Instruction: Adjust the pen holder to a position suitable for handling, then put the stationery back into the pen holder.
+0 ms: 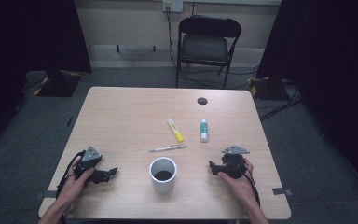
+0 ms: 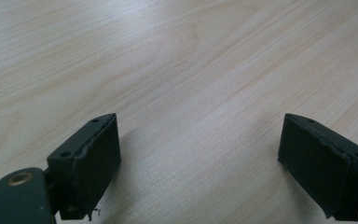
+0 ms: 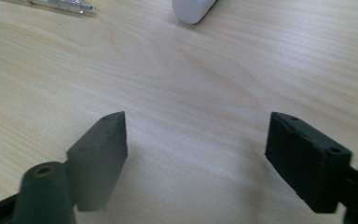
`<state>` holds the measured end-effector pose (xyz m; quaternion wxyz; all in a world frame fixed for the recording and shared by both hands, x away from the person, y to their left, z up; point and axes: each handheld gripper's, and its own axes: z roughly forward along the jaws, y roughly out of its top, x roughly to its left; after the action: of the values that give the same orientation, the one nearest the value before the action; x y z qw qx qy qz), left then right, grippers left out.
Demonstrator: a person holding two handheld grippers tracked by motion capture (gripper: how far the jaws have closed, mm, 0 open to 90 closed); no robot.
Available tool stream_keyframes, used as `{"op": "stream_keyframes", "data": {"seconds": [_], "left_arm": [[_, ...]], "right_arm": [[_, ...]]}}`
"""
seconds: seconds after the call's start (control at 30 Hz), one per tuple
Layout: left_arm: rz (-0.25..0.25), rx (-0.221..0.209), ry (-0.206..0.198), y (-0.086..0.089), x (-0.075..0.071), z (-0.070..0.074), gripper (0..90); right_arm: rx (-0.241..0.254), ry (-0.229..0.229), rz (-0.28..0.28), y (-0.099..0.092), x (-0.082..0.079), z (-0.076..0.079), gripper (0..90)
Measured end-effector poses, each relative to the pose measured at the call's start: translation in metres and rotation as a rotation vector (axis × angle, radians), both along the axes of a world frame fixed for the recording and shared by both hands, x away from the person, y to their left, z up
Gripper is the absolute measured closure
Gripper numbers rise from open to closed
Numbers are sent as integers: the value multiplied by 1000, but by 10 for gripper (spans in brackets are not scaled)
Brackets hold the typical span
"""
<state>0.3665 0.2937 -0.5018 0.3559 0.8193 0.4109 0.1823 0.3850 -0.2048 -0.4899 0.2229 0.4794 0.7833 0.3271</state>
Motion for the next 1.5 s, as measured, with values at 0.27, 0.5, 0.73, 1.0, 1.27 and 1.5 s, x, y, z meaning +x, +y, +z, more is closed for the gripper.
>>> {"op": "stream_keyframes", "data": {"seconds": [0.27, 0.5, 0.73, 1.0, 1.27, 1.5], "left_arm": [[-4, -11, 4, 0, 1, 0, 115], [-8, -4, 9, -2, 1, -1, 91], [-21, -3, 19, -3, 1, -1, 46], [-37, 7, 27, -5, 4, -2, 0], [-54, 8, 33, -5, 7, -2, 0], [-54, 9, 29, -5, 7, -2, 0]], "right_arm": [[62, -55, 3, 3, 23, 25, 356], [100, -37, -2, 13, 60, 33, 442], [49, -30, 8, 23, 84, 29, 469], [41, -46, 3, 35, 91, 19, 491], [50, -20, 15, 40, 99, 14, 495], [52, -11, -15, 40, 106, 9, 504]]}}
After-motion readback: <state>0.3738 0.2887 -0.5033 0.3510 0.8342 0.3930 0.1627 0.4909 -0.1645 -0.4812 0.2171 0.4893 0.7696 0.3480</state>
